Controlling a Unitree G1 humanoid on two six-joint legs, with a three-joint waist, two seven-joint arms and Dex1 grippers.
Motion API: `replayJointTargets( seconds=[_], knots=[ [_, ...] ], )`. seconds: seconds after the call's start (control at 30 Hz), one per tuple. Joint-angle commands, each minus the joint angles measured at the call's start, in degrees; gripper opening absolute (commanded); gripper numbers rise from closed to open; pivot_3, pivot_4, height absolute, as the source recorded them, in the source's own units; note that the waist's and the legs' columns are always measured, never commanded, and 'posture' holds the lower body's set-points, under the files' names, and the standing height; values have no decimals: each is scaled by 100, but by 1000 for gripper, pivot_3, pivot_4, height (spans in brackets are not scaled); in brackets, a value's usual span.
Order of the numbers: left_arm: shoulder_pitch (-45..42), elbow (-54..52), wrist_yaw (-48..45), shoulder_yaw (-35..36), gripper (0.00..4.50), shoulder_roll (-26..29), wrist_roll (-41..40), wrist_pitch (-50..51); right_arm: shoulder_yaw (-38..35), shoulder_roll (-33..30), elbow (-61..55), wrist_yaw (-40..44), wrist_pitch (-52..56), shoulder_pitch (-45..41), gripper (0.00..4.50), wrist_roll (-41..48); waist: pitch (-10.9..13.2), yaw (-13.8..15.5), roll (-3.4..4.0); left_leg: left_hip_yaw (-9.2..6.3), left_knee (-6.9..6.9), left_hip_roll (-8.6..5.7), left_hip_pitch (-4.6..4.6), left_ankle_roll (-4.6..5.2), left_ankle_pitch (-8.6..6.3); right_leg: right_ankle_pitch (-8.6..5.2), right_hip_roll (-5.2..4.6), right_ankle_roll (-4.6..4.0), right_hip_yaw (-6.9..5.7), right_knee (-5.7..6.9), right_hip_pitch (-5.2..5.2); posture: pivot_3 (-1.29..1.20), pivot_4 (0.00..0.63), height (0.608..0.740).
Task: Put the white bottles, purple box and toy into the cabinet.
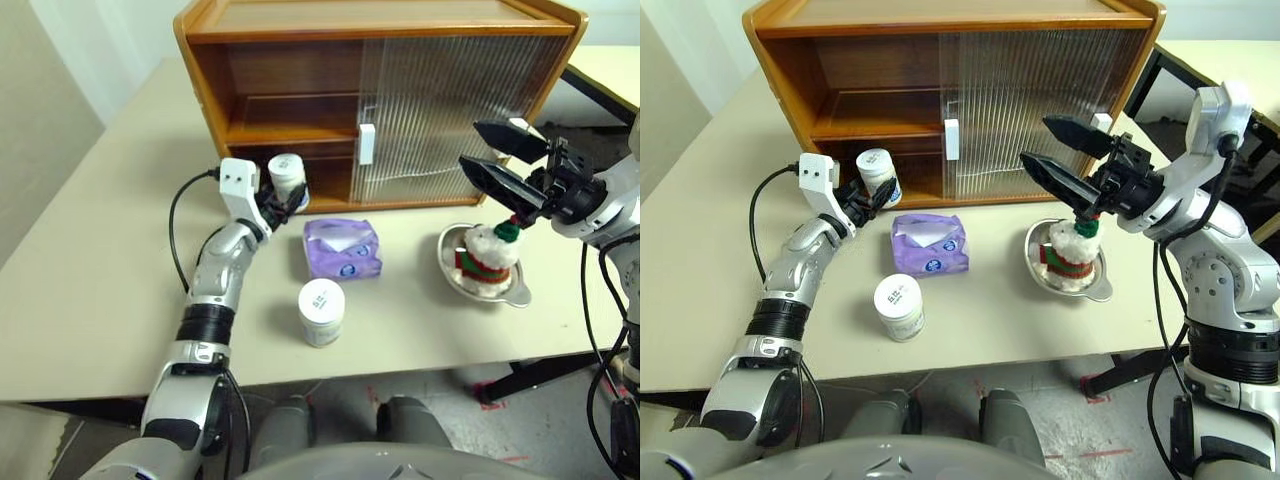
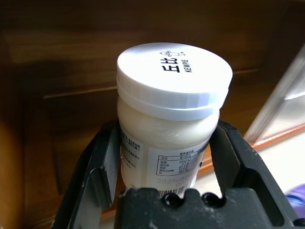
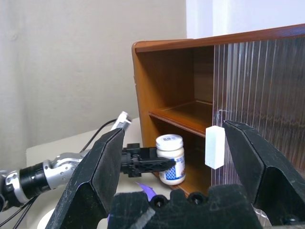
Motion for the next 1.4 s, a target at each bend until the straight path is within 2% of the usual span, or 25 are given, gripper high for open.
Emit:
replayJointTargets(
  seconds=[0.03,0.37,0.67,1.07,1.2,1.4],
  knots=[
    [-312,342,427,70,3083,-94,172,-218,-121,0,-105,-15,-32,72,4500,68,1,10,-1,0,0,0,0,0,0,0,0,0,0,0,0,-101,0,740],
    [-1146,1735,941,149,3083,-373,338,-872,-136,28,-140,-48,-2,78,4500,63,7,14,-12,0,3,-6,-2,0,0,2,-3,6,-1,-1,2,-106,0,740],
    [-1799,3120,1301,132,3083,-389,599,-1482,-182,-20,-206,-86,42,122,4500,96,10,3,-18,0,3,-7,-2,0,0,3,-2,8,-2,0,1,-118,0,740],
    [-2047,3710,1366,120,3083,-511,669,-1738,-179,-61,-213,-112,51,99,4500,117,10,-1,-19,2,5,-9,-2,0,0,7,-4,13,-2,0,2,-123,0,740],
    [-1949,3620,1314,106,4478,-523,678,-1717,-162,-53,-194,-105,46,92,4500,110,10,-2,-20,2,5,-9,-2,0,0,7,-4,13,-2,1,2,-118,0,740],
    [-1597,3160,1272,86,4478,-567,673,-1655,-132,-41,-154,-88,41,57,4500,99,9,-9,-19,3,6,-8,0,0,0,9,-4,12,0,2,3,-112,0,740]
  ],
)
